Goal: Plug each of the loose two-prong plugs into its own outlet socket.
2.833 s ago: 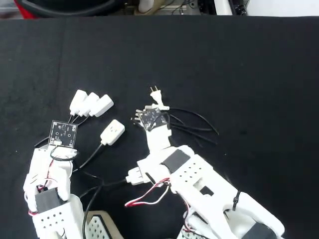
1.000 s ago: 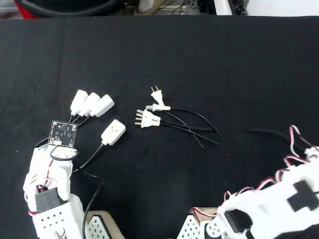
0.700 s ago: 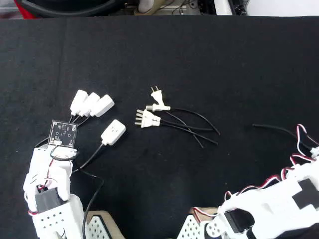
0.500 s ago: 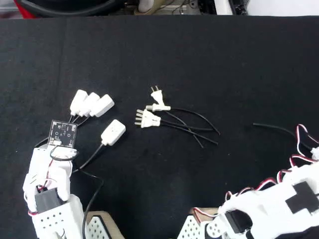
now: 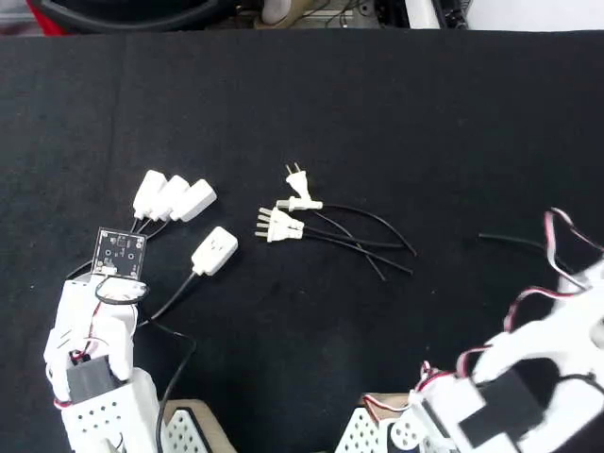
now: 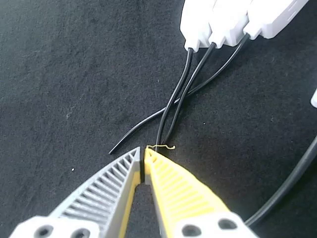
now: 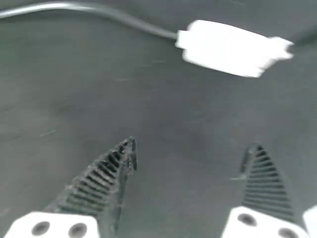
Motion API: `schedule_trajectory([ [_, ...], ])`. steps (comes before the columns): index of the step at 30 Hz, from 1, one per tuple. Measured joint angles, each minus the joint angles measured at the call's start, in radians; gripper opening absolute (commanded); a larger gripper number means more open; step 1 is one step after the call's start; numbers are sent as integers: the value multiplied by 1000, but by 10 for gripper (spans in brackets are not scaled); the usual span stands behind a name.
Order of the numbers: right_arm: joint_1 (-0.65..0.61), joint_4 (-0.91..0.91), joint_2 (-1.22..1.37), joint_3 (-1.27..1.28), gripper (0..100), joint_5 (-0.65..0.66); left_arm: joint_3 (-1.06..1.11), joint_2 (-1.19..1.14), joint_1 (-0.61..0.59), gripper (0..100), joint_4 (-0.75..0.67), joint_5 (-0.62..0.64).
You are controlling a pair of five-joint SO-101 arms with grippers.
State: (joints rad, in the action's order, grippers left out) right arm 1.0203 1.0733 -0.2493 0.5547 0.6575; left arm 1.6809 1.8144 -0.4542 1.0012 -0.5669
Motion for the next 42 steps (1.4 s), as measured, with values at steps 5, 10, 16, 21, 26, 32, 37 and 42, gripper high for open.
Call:
schedule_trajectory([
  [5, -252, 247, -121, 0, 132, -163, 0, 0, 0, 30, 0, 0],
  [10, -571, 334, -181, 0, 111, -454, 0, 0, 0, 30, 0, 0],
  [16, -980, 304, -183, 0, 111, -862, 0, 0, 0, 30, 0, 0],
  [21, -1231, 163, -94, -3, 123, -1140, 0, 0, 0, 30, 0, 0],
  [26, -1347, 55, 106, -81, 125, -1323, 0, 0, 0, 30, 0, 0],
  [32, -1389, -15, 371, -232, 124, -1467, 0, 0, 0, 30, 0, 0],
  [37, -1390, -25, 463, -328, 124, -1548, 0, 0, 0, 30, 0, 0],
  [42, -1373, -25, 466, -361, 124, -1605, 0, 0, 0, 30, 0, 0],
])
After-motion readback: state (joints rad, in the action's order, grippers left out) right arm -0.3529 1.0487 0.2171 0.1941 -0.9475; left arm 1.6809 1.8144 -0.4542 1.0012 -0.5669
